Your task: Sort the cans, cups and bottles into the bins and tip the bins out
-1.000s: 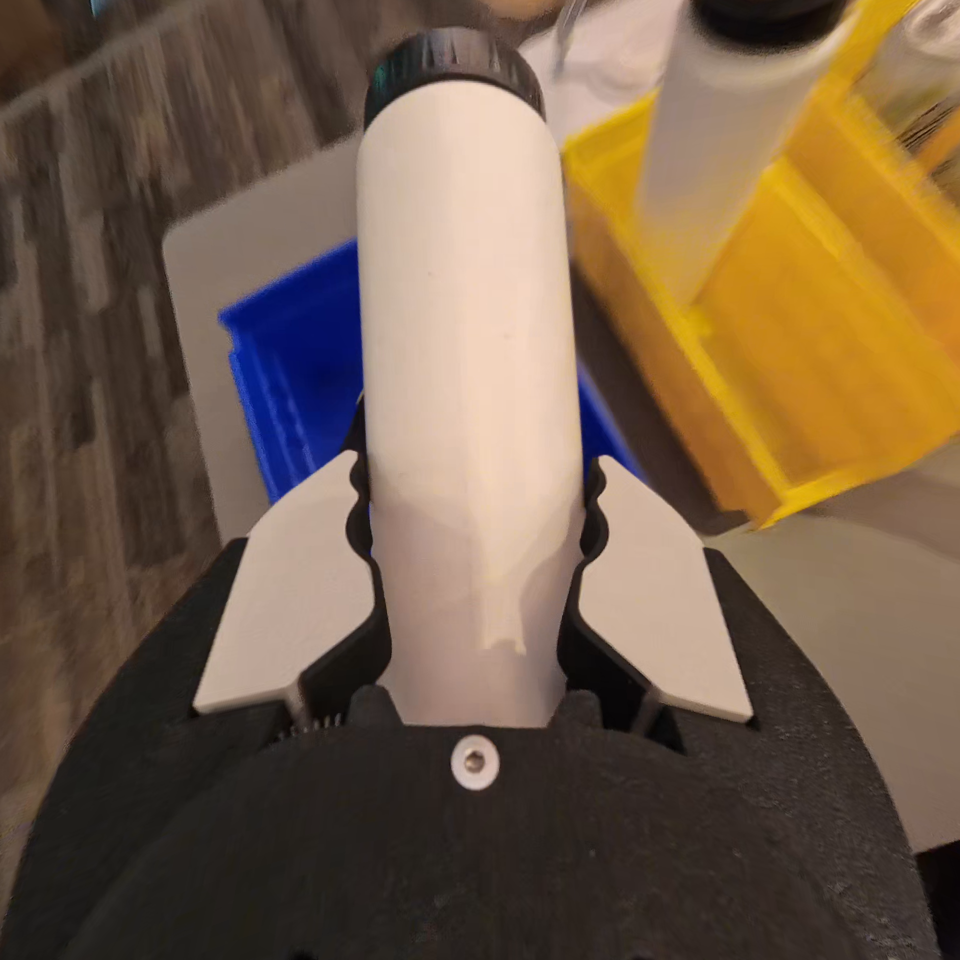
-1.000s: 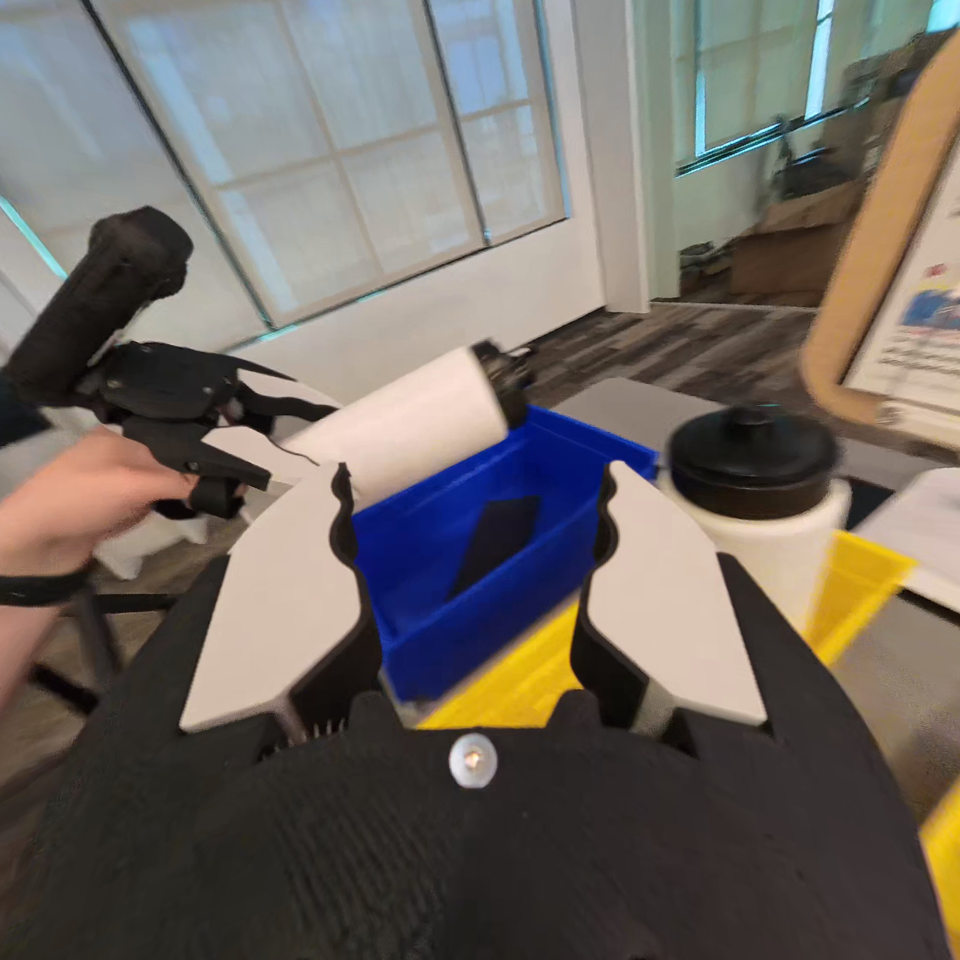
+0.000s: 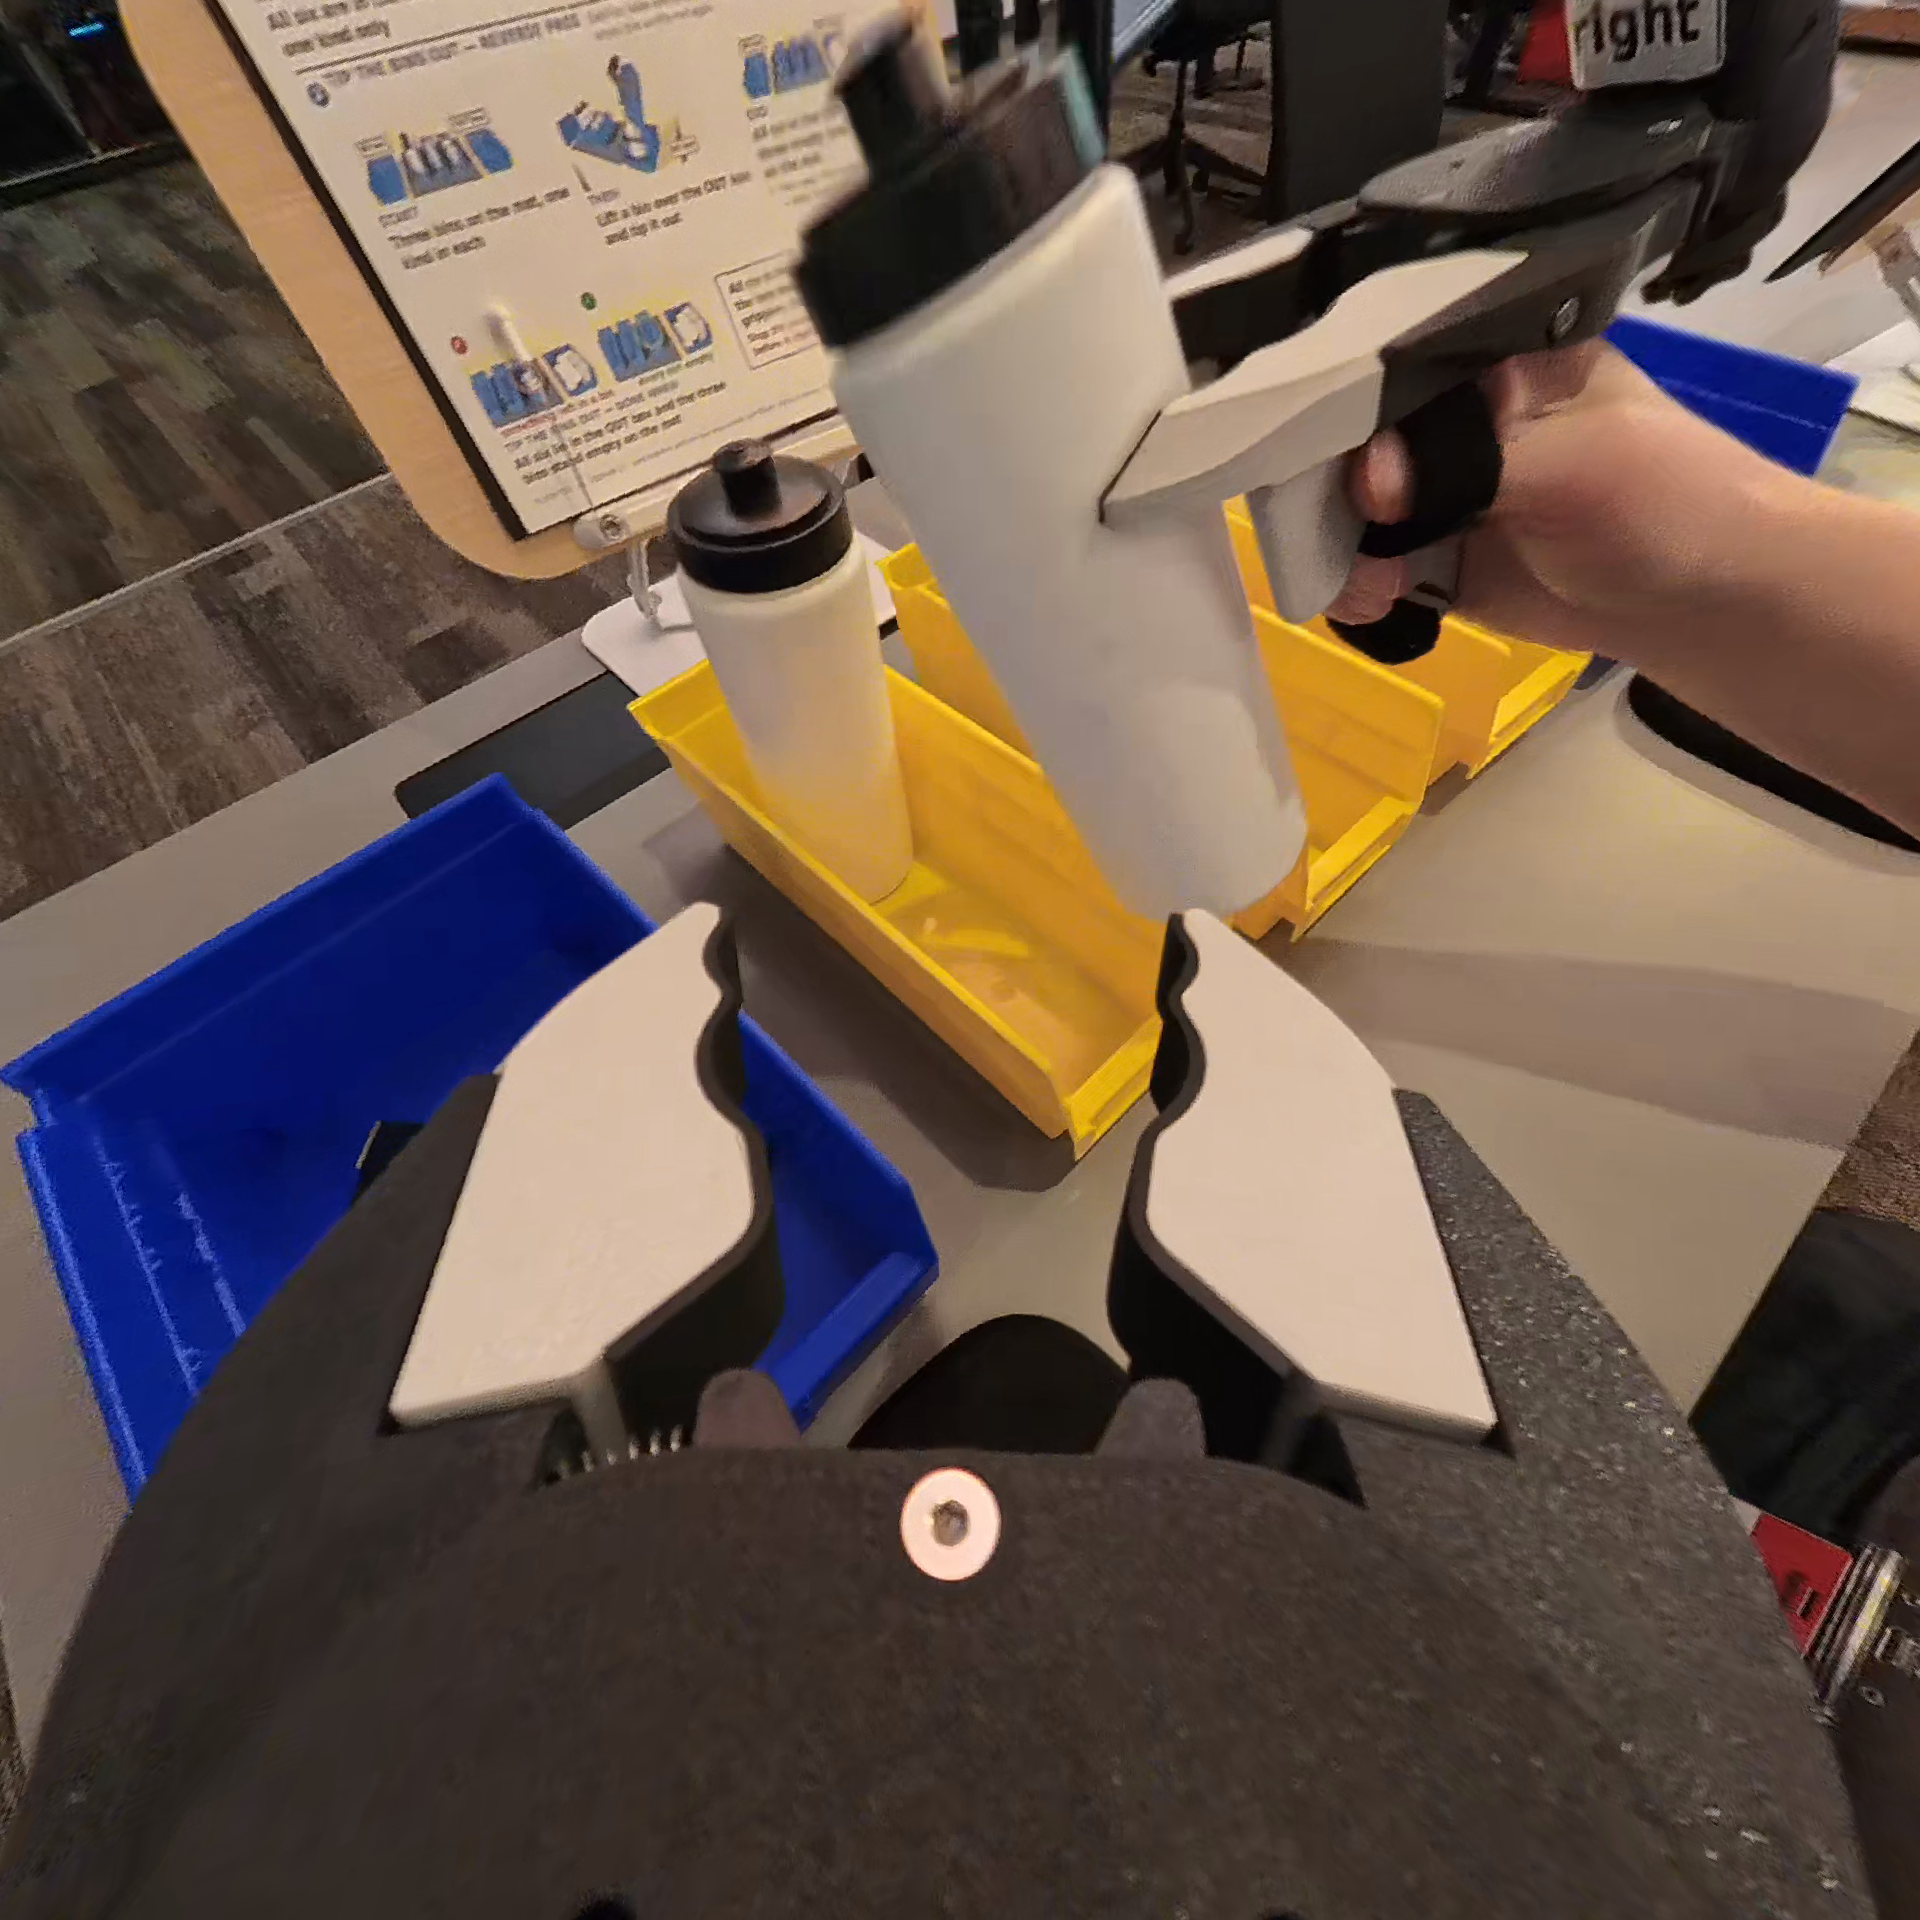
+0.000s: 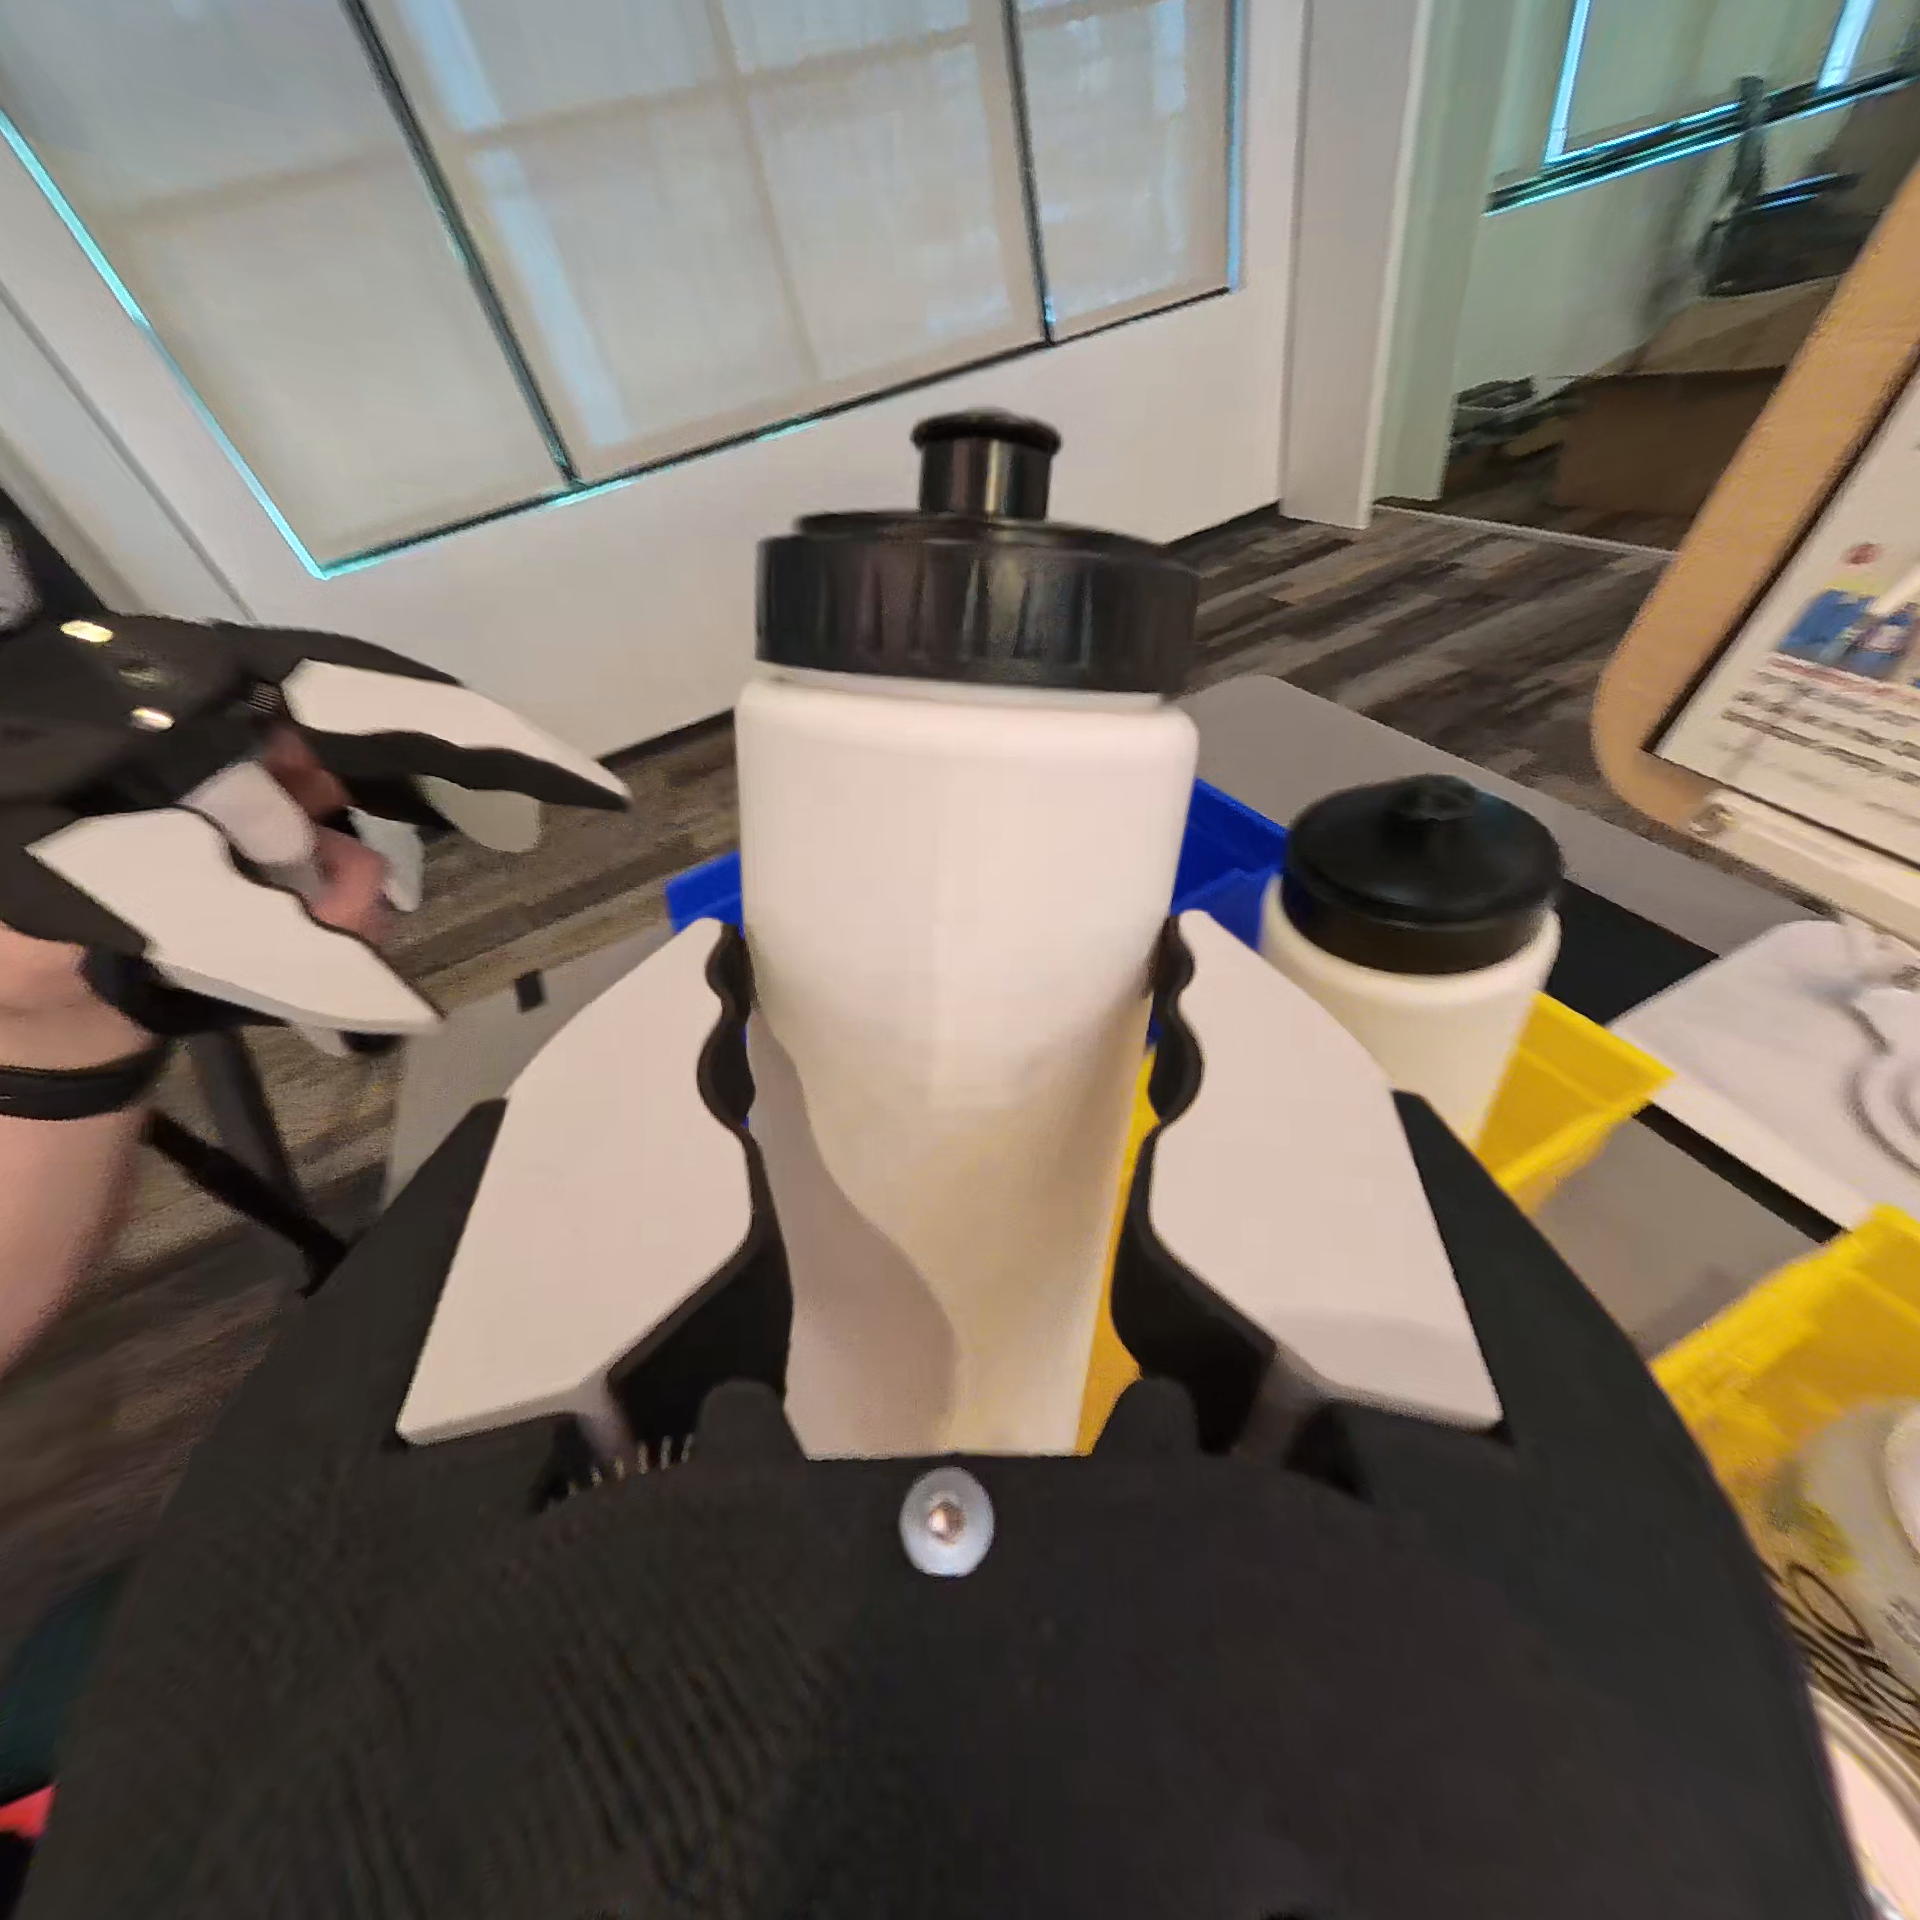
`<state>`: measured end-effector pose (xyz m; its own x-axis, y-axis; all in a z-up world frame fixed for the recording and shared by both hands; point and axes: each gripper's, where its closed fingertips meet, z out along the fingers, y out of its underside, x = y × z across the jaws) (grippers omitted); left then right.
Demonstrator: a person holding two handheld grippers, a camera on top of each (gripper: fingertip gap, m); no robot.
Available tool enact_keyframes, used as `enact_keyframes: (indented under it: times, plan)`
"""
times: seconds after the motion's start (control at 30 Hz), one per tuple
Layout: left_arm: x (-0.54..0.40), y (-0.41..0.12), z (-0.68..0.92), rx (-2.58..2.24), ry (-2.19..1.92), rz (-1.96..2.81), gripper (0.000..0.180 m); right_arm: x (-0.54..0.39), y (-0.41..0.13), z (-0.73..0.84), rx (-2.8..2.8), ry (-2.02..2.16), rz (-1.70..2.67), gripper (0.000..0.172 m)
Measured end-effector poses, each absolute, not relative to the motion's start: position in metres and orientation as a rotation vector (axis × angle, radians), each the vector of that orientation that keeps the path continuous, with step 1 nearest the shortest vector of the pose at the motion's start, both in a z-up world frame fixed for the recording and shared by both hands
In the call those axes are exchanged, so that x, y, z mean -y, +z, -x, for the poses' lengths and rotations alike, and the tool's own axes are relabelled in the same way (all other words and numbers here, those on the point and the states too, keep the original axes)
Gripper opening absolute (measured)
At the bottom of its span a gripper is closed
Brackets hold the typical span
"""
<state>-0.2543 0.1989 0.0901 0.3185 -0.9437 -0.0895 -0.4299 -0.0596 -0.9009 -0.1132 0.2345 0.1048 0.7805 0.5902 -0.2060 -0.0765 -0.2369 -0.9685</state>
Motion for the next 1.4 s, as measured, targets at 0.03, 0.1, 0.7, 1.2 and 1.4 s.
enact_keyframes:
  times: [0.03, 0.1, 0.7, 1.2, 1.4]
  plan:
    - [-0.201, 0.088, 0.257, -1.254, -0.69, 1.663, 0.077, -0.239, 0.096, 0.109, 0.397, 0.637, 1.723, 0.076]
    - [-0.204, 0.085, 0.258, -1.243, -0.696, 1.678, 0.076, -0.246, 0.086, 0.109, 0.366, 0.674, 1.685, 0.076]
    - [-0.232, 0.021, 0.228, -1.318, -0.674, 1.811, 0.078, -0.291, 0.075, 0.151, 0.472, 0.783, 1.714, 0.076]
    - [-0.249, 0.032, 0.181, -1.372, -0.953, 1.593, 0.073, -0.27, 0.072, 0.154, 0.741, 0.797, 1.544, 0.076]
    - [-0.25, 0.036, 0.179, -1.394, -0.889, 1.543, 0.075, -0.264, 0.072, 0.157, 0.78, 0.798, 1.443, 0.076]
